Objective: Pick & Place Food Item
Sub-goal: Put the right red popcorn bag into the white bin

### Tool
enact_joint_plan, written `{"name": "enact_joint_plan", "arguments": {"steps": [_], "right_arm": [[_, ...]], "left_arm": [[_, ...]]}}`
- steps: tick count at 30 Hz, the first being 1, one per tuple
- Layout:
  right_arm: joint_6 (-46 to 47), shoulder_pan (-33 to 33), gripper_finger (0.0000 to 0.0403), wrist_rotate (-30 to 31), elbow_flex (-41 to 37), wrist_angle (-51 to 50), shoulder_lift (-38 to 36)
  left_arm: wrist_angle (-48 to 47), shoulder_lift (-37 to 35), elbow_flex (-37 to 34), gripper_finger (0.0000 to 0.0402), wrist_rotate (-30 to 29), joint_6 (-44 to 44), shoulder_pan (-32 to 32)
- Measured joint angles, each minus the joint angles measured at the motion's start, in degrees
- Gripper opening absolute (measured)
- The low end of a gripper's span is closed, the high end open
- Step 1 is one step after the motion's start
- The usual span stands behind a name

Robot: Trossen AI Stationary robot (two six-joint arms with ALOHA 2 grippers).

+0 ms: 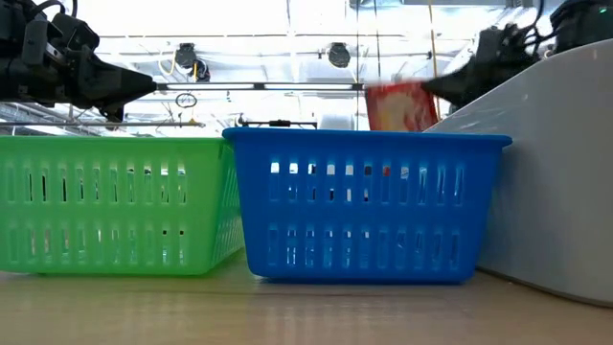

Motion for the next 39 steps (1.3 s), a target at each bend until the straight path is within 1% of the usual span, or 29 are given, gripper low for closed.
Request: {"name": "enact_joint_plan", "arguments": {"steps": [1,5,9,11,13,17,20,23,26,31,36,39], "right_arm": [[0.0,1.0,0.0000,-0.8,0.0,1.3,0.0],[-0.4,5.7,0.0000,-0.4,0.6,3.1,-0.1],[-1.9,11.2,0.0000,1.4,3.5,0.5,-0.2],[-4.2,14.4,0.0000,3.8,6.4,-2.3,-0.1],[-7.0,17.8,0.0000,8.3,9.5,-5.7,-0.7],[-11.5,24.9,0.0000,19.4,17.3,-22.3,-2.3],[-12.1,30.0,0.0000,27.7,24.8,-34.6,-3.2],[-11.4,35.1,0.0000,32.5,30.7,-42.9,-2.9],[-7.3,39.5,0.0000,34.7,34.2,-45.9,-2.8],[0.0,46.5,0.0000,35.2,35.0,-46.2,-2.8],[13.8,53.4,0.0000,35.2,35.0,-50.2,-2.2],[21.4,56.1,0.0000,36.4,35.1,-50.6,0.7]], "left_arm": [[0.0,0.0,0.0,0.0074,0.0,0.0,0.0],[0.0,0.0,0.0,0.0074,0.0,0.0,0.0],[0.0,0.0,0.0,0.0074,0.0,0.0,0.0],[0.0,0.0,0.0,0.0074,0.0,0.0,0.0],[0.0,0.0,0.0,0.0074,0.0,0.0,0.0],[0.0,0.0,0.0,0.0074,0.0,0.0,0.0],[0.0,0.0,0.0,0.0074,0.0,0.0,0.0],[0.0,0.0,0.0,0.0074,0.0,0.0,0.0],[0.0,0.0,0.0,0.0074,0.0,0.0,0.0],[0.0,0.0,0.0,0.0074,0.0,0.0,0.0],[0.0,0.0,0.0,0.0074,0.0,0.0,0.0],[0.0,0.0,0.0,0.0074,0.0,0.0,0.0]]}}
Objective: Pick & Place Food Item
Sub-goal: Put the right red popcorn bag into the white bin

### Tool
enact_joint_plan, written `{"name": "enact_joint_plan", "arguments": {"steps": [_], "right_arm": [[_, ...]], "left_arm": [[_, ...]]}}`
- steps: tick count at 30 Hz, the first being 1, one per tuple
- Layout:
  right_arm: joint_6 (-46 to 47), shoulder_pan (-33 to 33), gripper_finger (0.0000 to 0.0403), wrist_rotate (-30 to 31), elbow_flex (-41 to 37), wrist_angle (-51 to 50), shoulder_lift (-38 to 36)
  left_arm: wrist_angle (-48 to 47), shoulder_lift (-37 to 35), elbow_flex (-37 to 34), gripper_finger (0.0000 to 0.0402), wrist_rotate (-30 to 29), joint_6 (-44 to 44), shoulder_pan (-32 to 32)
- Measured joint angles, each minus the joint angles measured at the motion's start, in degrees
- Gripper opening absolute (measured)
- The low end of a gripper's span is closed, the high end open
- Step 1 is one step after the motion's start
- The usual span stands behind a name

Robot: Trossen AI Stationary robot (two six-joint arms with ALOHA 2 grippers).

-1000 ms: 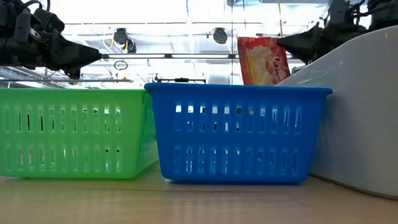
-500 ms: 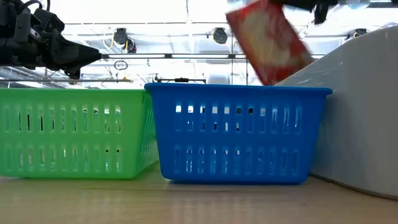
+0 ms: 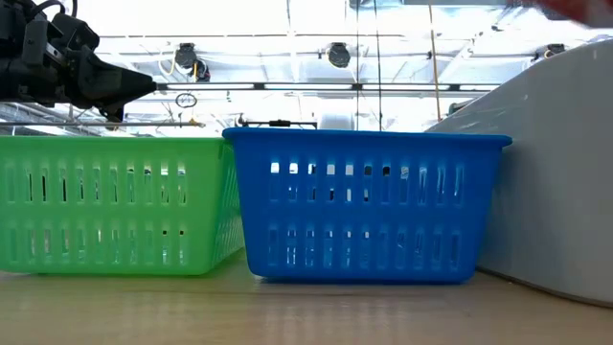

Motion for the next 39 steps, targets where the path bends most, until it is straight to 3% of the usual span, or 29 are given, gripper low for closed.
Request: {"name": "enact_joint_plan", "arguments": {"steps": [6,18,33,39], "right_arm": [[10.2,0.8,0.0000,2.9,0.0,1.4,9.3],[8.6,4.0,0.0000,17.8,0.1,23.5,26.1],[14.4,6.1,0.0000,21.2,0.1,29.8,34.1],[11.9,6.4,0.0000,21.4,0.1,29.5,34.3]], "left_arm": [[0.0,0.0,0.0,0.0074,0.0,0.0,0.0],[0.0,0.0,0.0,0.0074,0.0,0.0,0.0],[0.0,0.0,0.0,0.0074,0.0,0.0,0.0],[0.0,0.0,0.0,0.0074,0.0,0.0,0.0]]}}
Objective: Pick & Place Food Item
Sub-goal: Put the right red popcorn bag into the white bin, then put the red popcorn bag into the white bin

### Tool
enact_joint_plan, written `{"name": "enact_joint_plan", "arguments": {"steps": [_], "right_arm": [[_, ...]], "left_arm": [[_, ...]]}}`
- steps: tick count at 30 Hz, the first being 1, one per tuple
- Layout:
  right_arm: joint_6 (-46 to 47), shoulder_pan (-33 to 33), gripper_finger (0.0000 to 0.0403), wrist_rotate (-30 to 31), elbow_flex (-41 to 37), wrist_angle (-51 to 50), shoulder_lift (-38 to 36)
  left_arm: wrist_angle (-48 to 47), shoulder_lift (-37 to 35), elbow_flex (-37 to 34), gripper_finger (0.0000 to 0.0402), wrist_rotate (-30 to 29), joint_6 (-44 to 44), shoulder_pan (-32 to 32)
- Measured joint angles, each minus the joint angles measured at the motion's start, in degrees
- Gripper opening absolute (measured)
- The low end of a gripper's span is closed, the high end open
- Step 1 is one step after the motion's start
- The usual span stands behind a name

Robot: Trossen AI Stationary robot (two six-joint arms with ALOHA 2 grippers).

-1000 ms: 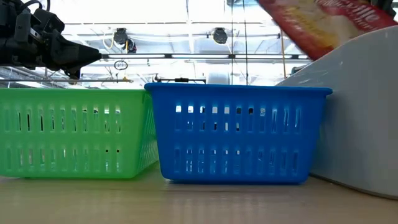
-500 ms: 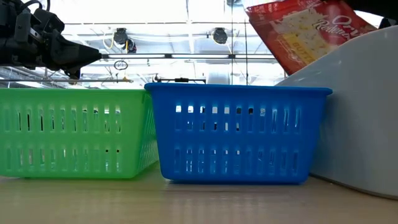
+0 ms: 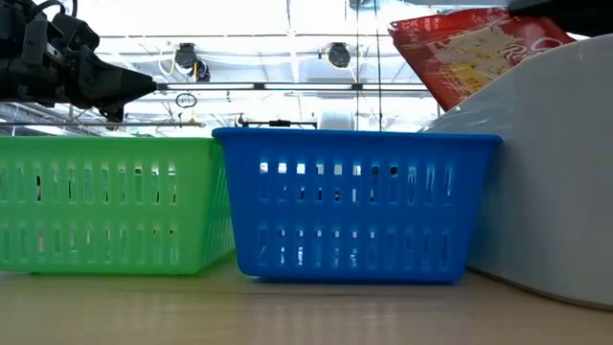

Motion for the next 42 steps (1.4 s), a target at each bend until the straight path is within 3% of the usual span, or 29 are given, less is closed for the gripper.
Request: {"name": "enact_joint_plan", "arguments": {"steps": [9,20,25,32,42], "right_arm": [[-3.2,0.0,0.0000,-5.9,0.0,-4.9,0.0],[-9.3,0.0,0.0010,-6.4,0.0,-3.6,0.0],[-9.5,0.0,0.0048,-6.4,0.0,-3.4,0.0],[-13.1,0.0,0.0131,-6.4,0.0,-1.7,0.0],[-35.5,0.0,0.0200,-6.3,0.0,10.7,0.0]], "left_arm": [[0.0,0.0,0.0,0.0074,0.0,0.0,0.0],[0.0,0.0,0.0,0.0074,0.0,0.0,0.0],[0.0,0.0,0.0,0.0074,0.0,0.0,0.0],[0.0,0.0,0.0,0.0074,0.0,0.0,0.0],[0.0,0.0,0.0,0.0074,0.0,0.0,0.0]]}}
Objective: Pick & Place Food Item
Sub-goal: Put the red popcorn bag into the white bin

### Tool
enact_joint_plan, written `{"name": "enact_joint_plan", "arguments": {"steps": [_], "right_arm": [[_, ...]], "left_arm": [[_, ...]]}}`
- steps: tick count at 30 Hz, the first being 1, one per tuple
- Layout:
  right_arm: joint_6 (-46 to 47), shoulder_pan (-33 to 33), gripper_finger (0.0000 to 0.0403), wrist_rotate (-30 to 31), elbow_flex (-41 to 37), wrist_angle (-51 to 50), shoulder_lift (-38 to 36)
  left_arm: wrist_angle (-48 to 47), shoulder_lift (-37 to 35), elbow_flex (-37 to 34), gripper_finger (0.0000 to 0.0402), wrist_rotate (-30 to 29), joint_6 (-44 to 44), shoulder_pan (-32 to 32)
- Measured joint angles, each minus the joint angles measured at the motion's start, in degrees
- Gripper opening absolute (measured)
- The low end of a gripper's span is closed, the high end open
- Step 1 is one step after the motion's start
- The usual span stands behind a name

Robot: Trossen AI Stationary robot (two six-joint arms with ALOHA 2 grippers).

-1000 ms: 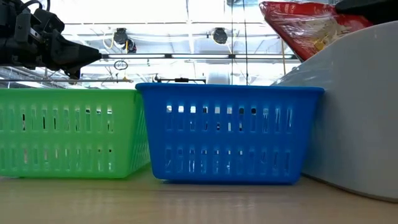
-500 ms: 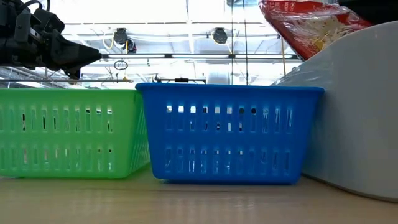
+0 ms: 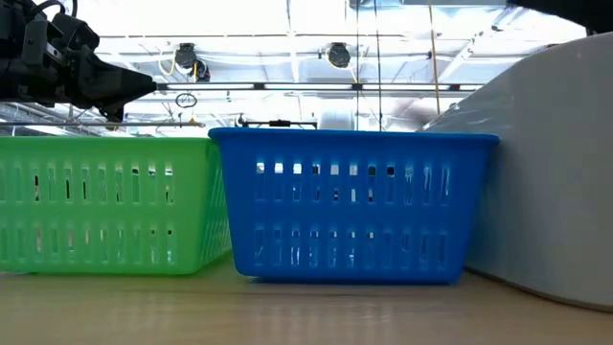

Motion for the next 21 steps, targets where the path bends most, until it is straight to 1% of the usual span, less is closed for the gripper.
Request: {"name": "enact_joint_plan", "arguments": {"steps": [3,6,9,13,18,21], "right_arm": [[-5.7,-0.4,0.0205,0.0,0.0,1.5,0.0],[-8.5,-1.2,0.0205,0.0,0.0,1.4,0.0],[-9.1,-2.2,0.0202,-0.2,0.0,0.6,0.0],[-11.6,-3.3,0.0200,-3.0,0.0,0.6,0.0],[-11.9,-4.7,0.0199,-3.0,0.0,1.4,-0.3],[-12.3,-4.7,0.0199,-3.0,0.0,0.9,-2.4]], "left_arm": [[0.0,0.0,0.0,0.0074,0.0,0.0,0.0],[0.0,0.0,0.0,0.0074,0.0,0.0,0.0],[0.0,0.0,0.0,0.0074,0.0,0.0,0.0],[0.0,0.0,0.0,0.0074,0.0,0.0,0.0],[0.0,0.0,0.0,0.0074,0.0,0.0,0.0],[0.0,0.0,0.0,0.0074,0.0,0.0,0.0]]}}
